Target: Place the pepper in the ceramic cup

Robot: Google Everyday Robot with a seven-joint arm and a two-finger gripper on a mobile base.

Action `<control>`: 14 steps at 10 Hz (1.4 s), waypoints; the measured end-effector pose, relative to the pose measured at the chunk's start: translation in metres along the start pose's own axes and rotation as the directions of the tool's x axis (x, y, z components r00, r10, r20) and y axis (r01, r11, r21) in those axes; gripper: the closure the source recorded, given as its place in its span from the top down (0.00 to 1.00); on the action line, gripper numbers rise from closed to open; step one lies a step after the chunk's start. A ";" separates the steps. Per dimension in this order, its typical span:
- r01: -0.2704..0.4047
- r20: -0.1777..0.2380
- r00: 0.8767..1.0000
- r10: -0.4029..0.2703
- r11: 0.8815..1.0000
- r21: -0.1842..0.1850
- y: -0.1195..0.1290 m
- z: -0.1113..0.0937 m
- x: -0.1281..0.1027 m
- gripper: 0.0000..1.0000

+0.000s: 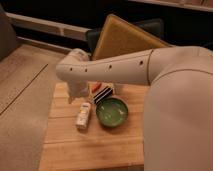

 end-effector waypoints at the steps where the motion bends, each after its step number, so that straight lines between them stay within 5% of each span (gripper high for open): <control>1: -0.073 0.090 0.993 0.075 0.997 -0.020 -0.013 -0.009 -0.034 0.65; 2: -0.145 0.169 0.974 0.151 0.988 -0.046 -0.030 -0.017 -0.063 0.65; 4: -0.229 0.247 0.938 0.243 0.970 -0.085 -0.054 -0.025 -0.091 0.65; 5: -0.240 0.258 0.931 0.256 0.966 -0.093 -0.057 -0.027 -0.095 0.65; 10: -0.238 0.247 0.935 0.256 0.966 -0.101 -0.057 -0.037 -0.084 0.65; 12: -0.234 0.231 0.937 0.262 0.962 -0.140 -0.049 -0.028 -0.091 0.65; 14: -0.188 0.206 0.952 0.226 0.964 -0.187 -0.019 -0.004 -0.104 0.65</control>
